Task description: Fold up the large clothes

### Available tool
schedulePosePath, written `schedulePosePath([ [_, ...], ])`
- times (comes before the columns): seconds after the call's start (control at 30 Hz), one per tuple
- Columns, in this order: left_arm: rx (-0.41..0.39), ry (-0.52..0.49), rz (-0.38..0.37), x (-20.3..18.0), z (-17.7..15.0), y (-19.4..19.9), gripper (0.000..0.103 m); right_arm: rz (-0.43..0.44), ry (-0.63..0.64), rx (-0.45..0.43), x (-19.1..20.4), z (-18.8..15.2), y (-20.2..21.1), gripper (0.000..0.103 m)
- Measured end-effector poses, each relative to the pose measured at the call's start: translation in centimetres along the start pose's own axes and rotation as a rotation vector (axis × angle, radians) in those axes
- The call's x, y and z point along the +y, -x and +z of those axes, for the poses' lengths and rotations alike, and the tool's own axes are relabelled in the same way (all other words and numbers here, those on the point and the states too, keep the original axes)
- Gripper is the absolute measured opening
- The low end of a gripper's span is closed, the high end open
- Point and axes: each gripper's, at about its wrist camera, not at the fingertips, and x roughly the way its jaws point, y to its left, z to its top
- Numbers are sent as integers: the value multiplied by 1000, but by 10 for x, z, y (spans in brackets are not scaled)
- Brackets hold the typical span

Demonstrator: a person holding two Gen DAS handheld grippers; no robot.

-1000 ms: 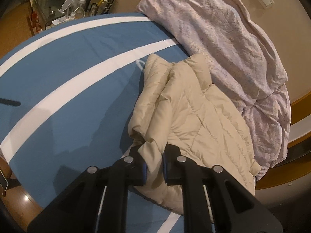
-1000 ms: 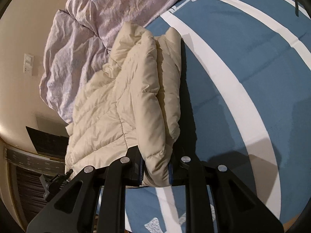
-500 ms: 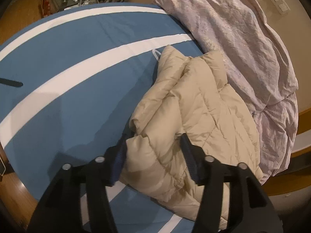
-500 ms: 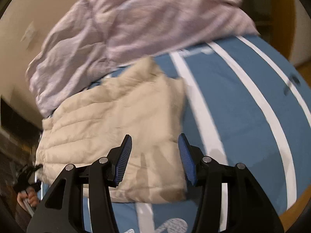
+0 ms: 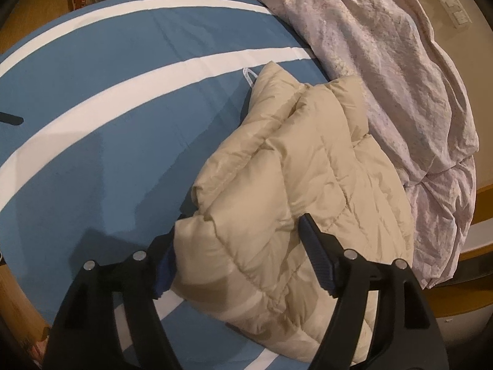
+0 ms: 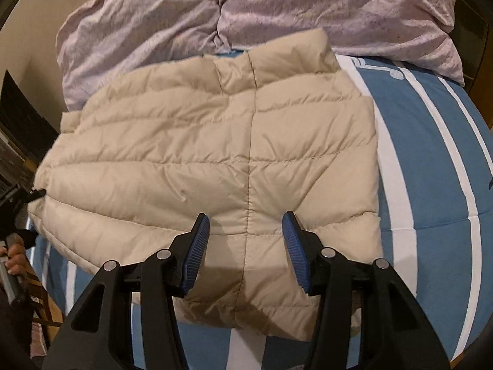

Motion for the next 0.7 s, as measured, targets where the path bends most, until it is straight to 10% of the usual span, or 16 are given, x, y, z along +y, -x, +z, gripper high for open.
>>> schedulePosePath([
  [0.3, -23, -5, -66, -5, 2, 3, 25, -72, 72, 5, 13, -7, -11, 53],
  [0.7, -94, -128, -199, -57, 7, 48, 16, -92, 93, -5, 16, -8, -14, 53],
])
